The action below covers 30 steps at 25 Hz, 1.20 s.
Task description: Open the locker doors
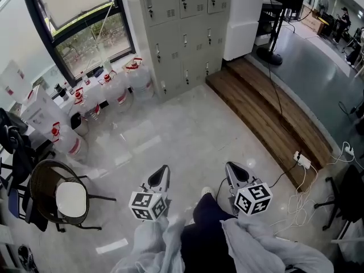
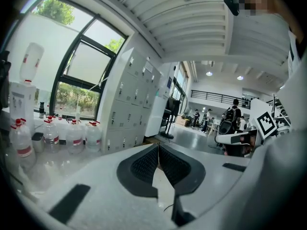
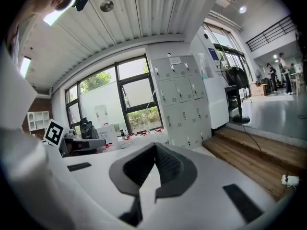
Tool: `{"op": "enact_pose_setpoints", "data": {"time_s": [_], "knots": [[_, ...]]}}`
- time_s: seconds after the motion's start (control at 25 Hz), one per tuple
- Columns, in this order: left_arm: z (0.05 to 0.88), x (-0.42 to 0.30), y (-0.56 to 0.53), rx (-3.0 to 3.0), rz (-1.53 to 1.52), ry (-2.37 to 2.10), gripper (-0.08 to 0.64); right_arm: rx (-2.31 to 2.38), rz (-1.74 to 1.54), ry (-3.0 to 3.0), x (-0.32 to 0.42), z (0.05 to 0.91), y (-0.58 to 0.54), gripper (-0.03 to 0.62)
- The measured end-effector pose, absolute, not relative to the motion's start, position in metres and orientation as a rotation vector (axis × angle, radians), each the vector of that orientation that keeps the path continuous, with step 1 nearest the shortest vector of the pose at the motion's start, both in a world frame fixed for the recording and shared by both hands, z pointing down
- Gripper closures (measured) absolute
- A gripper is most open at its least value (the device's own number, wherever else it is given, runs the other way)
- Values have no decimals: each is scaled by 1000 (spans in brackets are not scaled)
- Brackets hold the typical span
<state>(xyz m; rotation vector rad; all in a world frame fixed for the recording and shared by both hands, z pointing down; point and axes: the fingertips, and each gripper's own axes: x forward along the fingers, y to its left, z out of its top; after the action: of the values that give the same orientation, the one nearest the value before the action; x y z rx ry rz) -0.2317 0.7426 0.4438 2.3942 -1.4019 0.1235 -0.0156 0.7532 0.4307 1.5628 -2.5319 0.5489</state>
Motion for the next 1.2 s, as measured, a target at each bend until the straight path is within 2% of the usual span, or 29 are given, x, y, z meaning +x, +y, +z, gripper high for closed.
{"op": "enact_pose_setpoints", "data": {"time_s": [0.64, 1.2], "knots": [[429, -171, 604, 2428, 118, -1409, 548, 1550, 539, -2530, 41, 432, 601, 592], [444, -151, 529, 2399, 128, -1448, 548, 1528, 536, -2533, 67, 445, 515, 592]]}}
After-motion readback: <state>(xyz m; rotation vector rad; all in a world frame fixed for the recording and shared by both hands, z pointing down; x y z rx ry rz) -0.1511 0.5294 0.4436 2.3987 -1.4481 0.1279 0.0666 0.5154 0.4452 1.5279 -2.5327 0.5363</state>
